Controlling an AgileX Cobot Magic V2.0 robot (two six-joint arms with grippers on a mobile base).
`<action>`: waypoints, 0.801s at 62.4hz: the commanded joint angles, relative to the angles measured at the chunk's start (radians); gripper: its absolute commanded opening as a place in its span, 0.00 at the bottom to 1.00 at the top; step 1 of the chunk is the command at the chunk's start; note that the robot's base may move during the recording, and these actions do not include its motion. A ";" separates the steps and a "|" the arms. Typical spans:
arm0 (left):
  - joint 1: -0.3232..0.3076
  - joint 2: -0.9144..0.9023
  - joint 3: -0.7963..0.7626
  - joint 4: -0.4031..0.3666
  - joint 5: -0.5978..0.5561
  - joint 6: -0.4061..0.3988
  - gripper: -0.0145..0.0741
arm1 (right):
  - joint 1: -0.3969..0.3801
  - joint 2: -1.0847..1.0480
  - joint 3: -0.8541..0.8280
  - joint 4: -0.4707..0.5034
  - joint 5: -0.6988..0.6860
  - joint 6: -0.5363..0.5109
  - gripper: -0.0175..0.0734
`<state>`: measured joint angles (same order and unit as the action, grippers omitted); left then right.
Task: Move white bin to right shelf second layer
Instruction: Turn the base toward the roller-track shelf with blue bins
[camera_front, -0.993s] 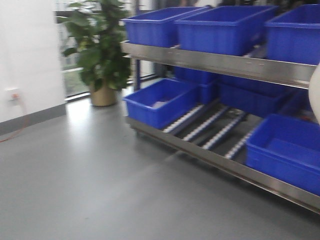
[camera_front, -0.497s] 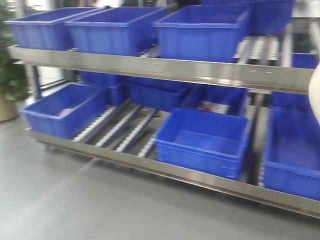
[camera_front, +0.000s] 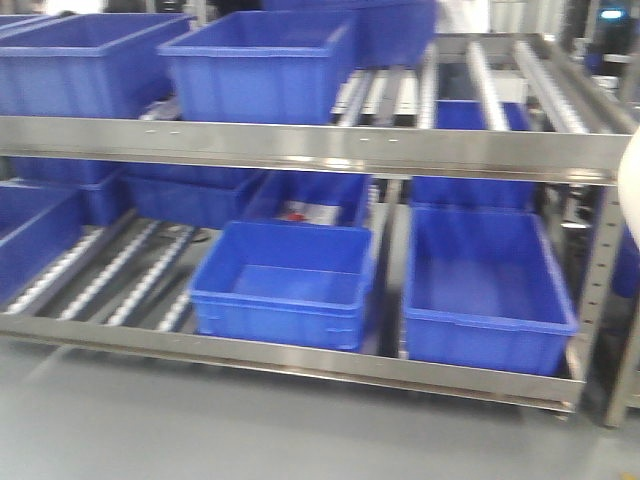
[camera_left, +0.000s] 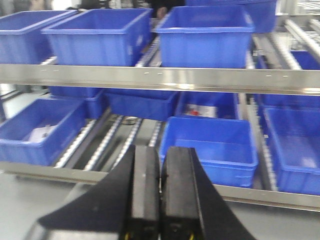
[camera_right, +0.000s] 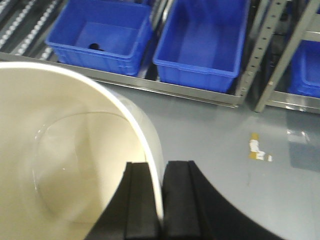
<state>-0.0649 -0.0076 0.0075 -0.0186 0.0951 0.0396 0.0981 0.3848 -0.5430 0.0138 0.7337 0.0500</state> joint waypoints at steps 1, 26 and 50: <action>-0.004 -0.017 0.027 -0.008 -0.080 -0.005 0.26 | -0.005 0.004 -0.032 0.000 -0.094 -0.002 0.25; -0.004 -0.017 0.027 -0.008 -0.080 -0.005 0.26 | -0.005 0.004 -0.032 0.000 -0.094 -0.002 0.25; -0.004 -0.017 0.027 -0.008 -0.080 -0.005 0.26 | -0.005 0.004 -0.032 0.000 -0.093 -0.002 0.25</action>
<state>-0.0649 -0.0076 0.0075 -0.0186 0.0951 0.0396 0.0981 0.3848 -0.5430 0.0138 0.7337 0.0500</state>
